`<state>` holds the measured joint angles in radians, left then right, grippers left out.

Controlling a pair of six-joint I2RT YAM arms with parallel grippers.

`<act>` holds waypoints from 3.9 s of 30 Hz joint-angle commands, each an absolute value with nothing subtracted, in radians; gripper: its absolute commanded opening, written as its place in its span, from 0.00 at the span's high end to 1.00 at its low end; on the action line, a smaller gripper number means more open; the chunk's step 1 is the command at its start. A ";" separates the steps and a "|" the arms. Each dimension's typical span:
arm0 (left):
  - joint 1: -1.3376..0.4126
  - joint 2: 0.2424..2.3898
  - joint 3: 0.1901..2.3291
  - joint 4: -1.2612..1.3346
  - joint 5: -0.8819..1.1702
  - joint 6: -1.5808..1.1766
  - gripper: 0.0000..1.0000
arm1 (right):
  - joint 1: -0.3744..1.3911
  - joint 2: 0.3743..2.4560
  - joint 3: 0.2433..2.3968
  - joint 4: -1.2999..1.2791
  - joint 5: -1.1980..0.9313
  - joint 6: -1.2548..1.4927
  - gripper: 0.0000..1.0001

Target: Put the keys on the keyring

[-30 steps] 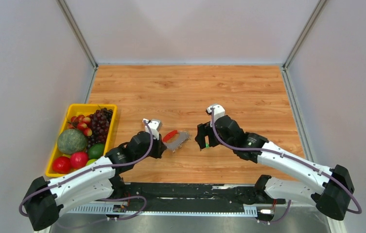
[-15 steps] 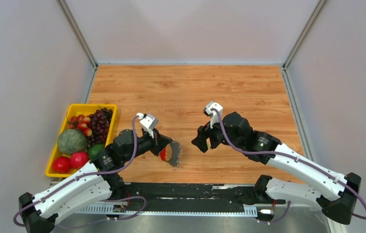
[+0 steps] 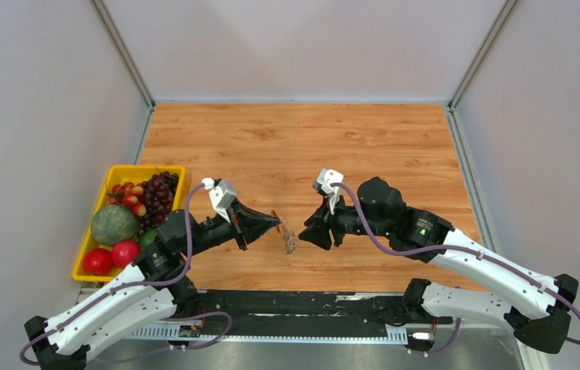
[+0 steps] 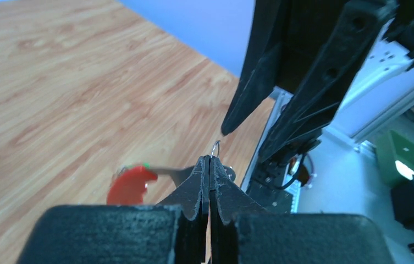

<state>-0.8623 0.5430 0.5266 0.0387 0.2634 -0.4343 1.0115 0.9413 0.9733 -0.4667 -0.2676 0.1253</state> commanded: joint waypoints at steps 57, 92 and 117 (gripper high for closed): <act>-0.861 0.470 0.442 0.613 0.381 -0.651 1.00 | 1.113 0.971 1.106 -0.067 -0.382 0.077 0.76; -0.861 0.406 0.487 0.394 0.335 -0.600 0.23 | 1.163 0.885 1.091 -0.256 -0.183 0.055 1.00; -0.861 0.952 0.594 0.267 0.263 -0.405 0.17 | 1.162 0.827 1.084 -0.977 0.367 0.542 1.00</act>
<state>-0.8631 0.8719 0.5423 0.2138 0.2344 -0.4644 1.1572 0.8932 1.0481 -0.8810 0.2909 0.4156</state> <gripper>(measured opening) 0.827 0.006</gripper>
